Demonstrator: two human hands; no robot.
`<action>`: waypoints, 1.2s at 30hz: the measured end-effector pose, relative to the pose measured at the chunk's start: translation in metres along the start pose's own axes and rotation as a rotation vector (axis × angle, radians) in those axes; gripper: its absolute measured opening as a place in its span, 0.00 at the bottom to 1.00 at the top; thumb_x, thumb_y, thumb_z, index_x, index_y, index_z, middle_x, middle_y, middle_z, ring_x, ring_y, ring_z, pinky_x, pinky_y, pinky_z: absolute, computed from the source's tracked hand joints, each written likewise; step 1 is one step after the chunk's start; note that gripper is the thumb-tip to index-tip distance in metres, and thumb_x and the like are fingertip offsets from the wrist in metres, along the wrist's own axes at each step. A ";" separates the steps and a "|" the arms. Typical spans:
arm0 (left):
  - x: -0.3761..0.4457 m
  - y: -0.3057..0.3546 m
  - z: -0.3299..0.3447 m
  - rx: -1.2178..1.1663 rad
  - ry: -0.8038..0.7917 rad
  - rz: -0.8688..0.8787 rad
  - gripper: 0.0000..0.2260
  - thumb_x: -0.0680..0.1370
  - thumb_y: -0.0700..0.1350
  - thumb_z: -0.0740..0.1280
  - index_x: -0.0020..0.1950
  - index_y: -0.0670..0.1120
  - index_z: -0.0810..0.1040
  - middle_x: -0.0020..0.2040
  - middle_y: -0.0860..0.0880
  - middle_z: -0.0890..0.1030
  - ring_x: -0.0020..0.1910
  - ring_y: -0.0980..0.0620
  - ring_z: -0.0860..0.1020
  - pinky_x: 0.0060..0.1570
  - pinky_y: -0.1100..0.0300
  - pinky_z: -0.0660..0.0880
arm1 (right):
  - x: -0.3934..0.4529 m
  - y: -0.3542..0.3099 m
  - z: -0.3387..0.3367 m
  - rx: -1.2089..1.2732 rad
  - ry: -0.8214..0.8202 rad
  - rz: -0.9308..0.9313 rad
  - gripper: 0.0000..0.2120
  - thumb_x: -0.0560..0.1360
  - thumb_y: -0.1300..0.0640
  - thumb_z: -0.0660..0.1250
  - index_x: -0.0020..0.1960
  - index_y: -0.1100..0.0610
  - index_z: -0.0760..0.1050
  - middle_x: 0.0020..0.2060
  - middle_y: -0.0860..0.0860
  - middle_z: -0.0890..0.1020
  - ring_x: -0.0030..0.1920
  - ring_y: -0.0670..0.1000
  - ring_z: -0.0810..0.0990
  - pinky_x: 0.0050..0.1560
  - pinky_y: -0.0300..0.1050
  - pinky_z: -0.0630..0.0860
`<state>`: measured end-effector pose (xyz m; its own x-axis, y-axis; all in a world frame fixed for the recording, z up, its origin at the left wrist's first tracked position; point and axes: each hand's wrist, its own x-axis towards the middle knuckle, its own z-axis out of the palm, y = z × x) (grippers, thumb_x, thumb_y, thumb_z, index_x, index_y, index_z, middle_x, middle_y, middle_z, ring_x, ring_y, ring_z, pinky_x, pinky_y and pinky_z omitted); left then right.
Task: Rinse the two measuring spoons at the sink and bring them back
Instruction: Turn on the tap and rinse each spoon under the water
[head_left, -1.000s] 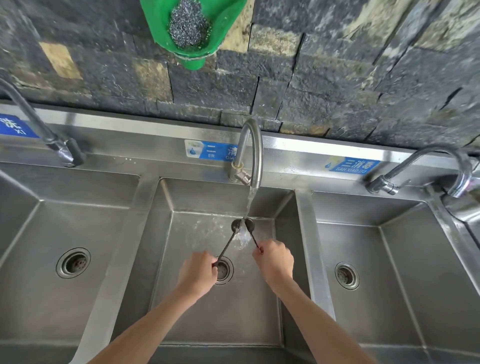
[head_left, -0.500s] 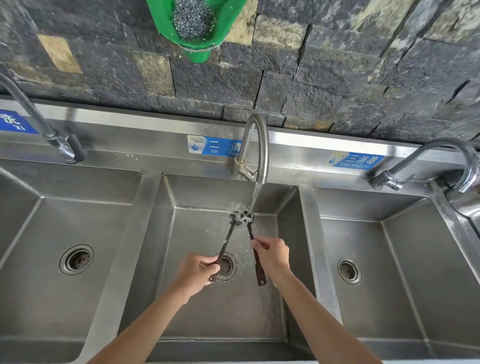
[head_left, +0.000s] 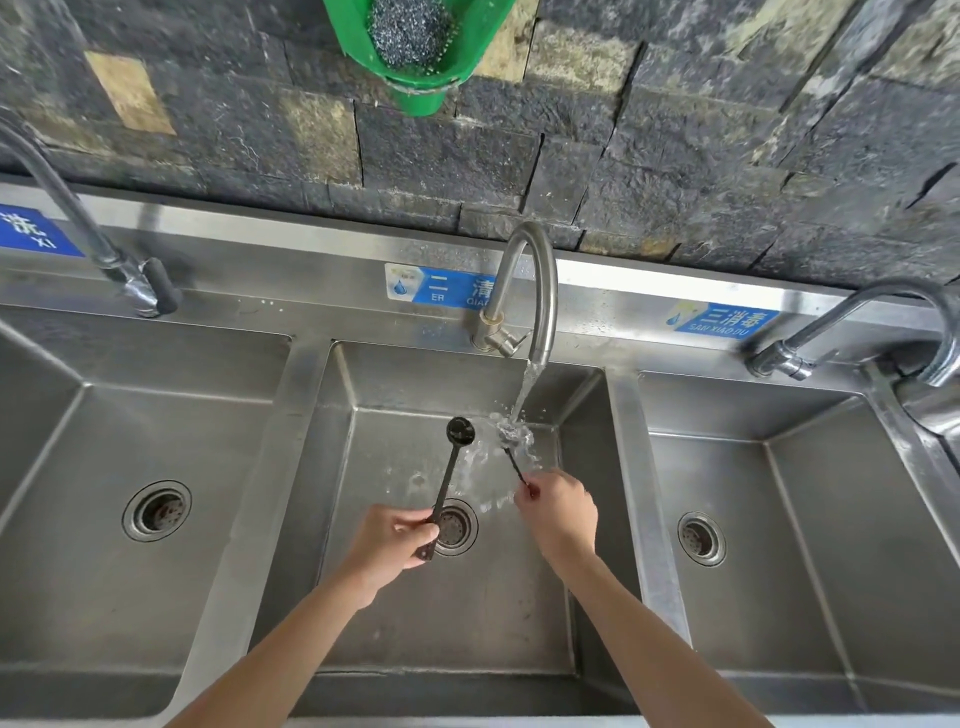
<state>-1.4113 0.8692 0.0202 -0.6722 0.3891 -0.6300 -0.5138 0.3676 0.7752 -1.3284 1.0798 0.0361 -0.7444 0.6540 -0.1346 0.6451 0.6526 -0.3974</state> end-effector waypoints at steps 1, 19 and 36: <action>-0.001 -0.001 0.000 0.030 0.004 0.014 0.15 0.74 0.37 0.74 0.61 0.41 0.82 0.49 0.42 0.86 0.44 0.51 0.83 0.40 0.63 0.83 | 0.001 -0.001 -0.003 -0.086 0.030 -0.084 0.11 0.74 0.60 0.68 0.33 0.57 0.75 0.31 0.50 0.76 0.34 0.57 0.74 0.30 0.43 0.64; 0.008 0.026 0.020 1.204 0.184 0.556 0.11 0.78 0.41 0.64 0.53 0.49 0.85 0.46 0.47 0.83 0.46 0.43 0.83 0.41 0.53 0.77 | -0.032 0.035 0.004 0.627 -0.008 0.553 0.10 0.76 0.54 0.76 0.56 0.54 0.87 0.42 0.43 0.87 0.43 0.44 0.85 0.45 0.40 0.83; -0.012 -0.006 0.014 0.375 -0.006 0.071 0.13 0.75 0.37 0.72 0.59 0.41 0.84 0.45 0.41 0.87 0.41 0.48 0.85 0.40 0.63 0.80 | -0.052 0.031 0.004 0.431 -0.042 0.453 0.06 0.76 0.56 0.73 0.45 0.55 0.88 0.36 0.50 0.88 0.35 0.48 0.84 0.39 0.47 0.83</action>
<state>-1.3927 0.8739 0.0227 -0.6950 0.4295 -0.5766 -0.2345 0.6228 0.7464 -1.2703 1.0645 0.0267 -0.4250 0.8081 -0.4078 0.7776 0.0954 -0.6215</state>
